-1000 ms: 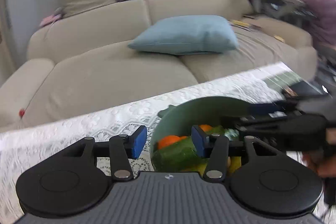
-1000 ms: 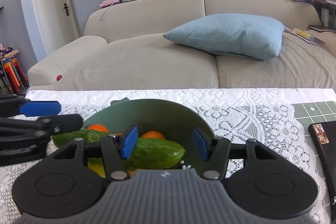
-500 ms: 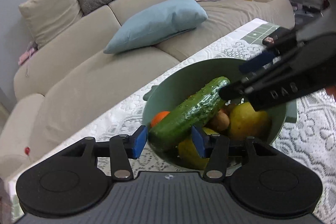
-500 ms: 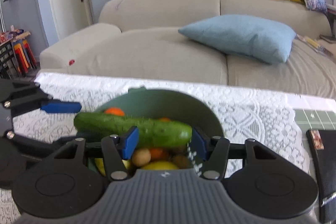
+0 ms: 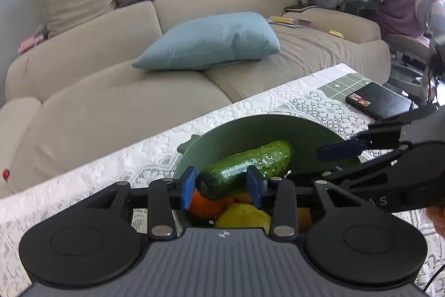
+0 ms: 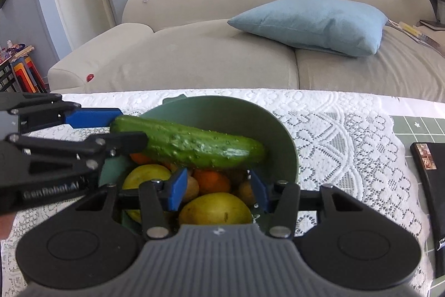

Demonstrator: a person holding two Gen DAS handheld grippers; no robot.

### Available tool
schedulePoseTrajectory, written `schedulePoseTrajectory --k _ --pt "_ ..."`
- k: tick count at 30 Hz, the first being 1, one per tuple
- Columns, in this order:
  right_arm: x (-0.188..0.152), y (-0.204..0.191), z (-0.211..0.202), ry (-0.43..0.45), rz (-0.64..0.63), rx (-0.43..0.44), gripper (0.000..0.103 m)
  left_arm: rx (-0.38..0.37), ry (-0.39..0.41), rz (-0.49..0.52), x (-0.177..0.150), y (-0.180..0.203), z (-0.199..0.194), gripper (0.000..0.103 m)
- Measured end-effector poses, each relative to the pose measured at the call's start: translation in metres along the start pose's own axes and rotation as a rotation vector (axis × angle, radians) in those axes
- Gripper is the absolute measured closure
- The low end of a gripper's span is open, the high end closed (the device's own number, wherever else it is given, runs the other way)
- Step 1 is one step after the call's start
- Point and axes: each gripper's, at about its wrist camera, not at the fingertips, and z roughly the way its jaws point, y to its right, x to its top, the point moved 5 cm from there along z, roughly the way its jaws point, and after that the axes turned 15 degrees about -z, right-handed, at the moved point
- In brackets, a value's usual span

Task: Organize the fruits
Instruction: 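Open both grippers to release the cucumber onto the fruit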

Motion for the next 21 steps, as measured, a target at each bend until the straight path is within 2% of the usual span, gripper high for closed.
schedulePoseTrajectory --k 4,8,15,17,21 --pt "-0.002 -0.002 0.003 -0.011 -0.005 0.002 0.054 0.019 -0.001 -0.003 -0.003 -0.004 0.001 0.052" --pt "-0.002 -0.004 0.003 -0.013 -0.015 0.001 0.054 0.076 0.020 0.042 -0.004 0.003 -0.001 0.045" --pt "-0.002 -0.008 -0.001 -0.012 -0.028 0.002 0.053 0.098 0.050 0.092 -0.008 0.012 -0.018 0.043" --pt "0.000 -0.010 -0.006 -0.003 -0.031 -0.005 0.042 0.130 0.054 0.088 -0.008 0.011 -0.026 0.043" --pt "0.005 -0.013 -0.025 0.048 -0.042 -0.025 0.030 0.158 0.073 0.053 -0.007 0.007 -0.048 0.040"
